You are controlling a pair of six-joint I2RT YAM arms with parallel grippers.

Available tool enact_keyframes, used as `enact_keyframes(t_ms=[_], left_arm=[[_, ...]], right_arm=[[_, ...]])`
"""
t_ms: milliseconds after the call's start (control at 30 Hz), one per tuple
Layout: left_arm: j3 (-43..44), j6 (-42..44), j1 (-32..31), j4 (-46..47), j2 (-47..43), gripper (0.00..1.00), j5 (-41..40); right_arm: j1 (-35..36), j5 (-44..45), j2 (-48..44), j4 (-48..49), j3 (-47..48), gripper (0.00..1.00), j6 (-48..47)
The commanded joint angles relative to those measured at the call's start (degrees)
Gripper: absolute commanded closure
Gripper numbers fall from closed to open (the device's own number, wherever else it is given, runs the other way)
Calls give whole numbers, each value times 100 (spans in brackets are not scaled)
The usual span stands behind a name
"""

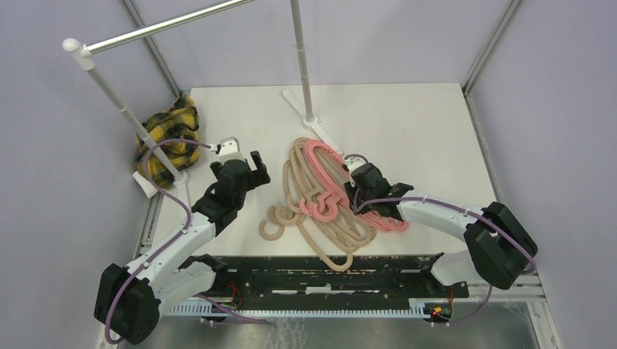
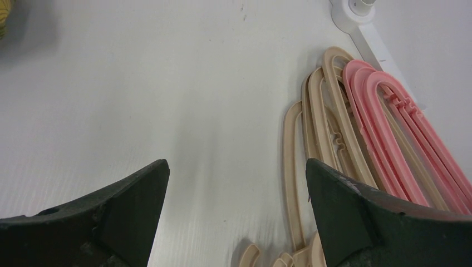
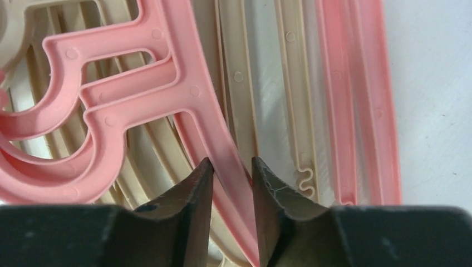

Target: Organize the hangers

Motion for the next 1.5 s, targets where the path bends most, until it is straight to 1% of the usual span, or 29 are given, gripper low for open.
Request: enact_keyframes(t_ms=[0,100,167,267,333,533,667,767,833,900,1000,1100,1233,1367,1467], left_arm=[[44,-220,-14,54,-179,1,-82],[58,-220,0,17,-230,1,-99],[72,-227,-2,-11,-260,1,-96],[88,-242,-2,-112,-296,1,-129],[102,-267,0,-207,-328,1,-197],[42,-324,-7,-263,-362,1,-286],[50,-368,-4,-259,-329,1,-237],[52,-395,-4,-278,-342,1,-213],[41,-411,-5,-287,-342,1,-255],[40,-414,-7,-296,-310,0,-318],[74,-456,-11,-370,-258,0,-357],[89,-465,-8,-410,-257,0,-342],[84,-509,-5,-394,-351,0,-354],[97,-528,-6,-367,-386,0,-357],[105,-562,-9,-367,-372,0,-326]], right_arm=[[-9,-156,-159,57,61,69,6],[-11,-204,-406,-243,265,86,-63],[-11,-299,-592,-511,457,93,-69],[-8,-497,-967,-913,732,97,-52],[-11,-593,-1242,-1159,903,99,-29],[-8,-882,-1786,-1821,1583,99,59],[-8,-1323,-1738,-1962,1875,99,122],[-14,-1890,-1602,-1763,2168,99,382],[-22,-2332,-1488,-1462,2551,99,660],[-19,-2803,-1274,-1229,3128,99,1000],[-19,-3558,-731,-1225,4124,99,1368],[-23,-4216,-151,-1052,4768,99,1809],[-51,-4427,579,-649,5651,99,2134],[-176,-4607,1406,334,6633,99,2765],[-290,-4514,2112,988,7393,99,3315]])
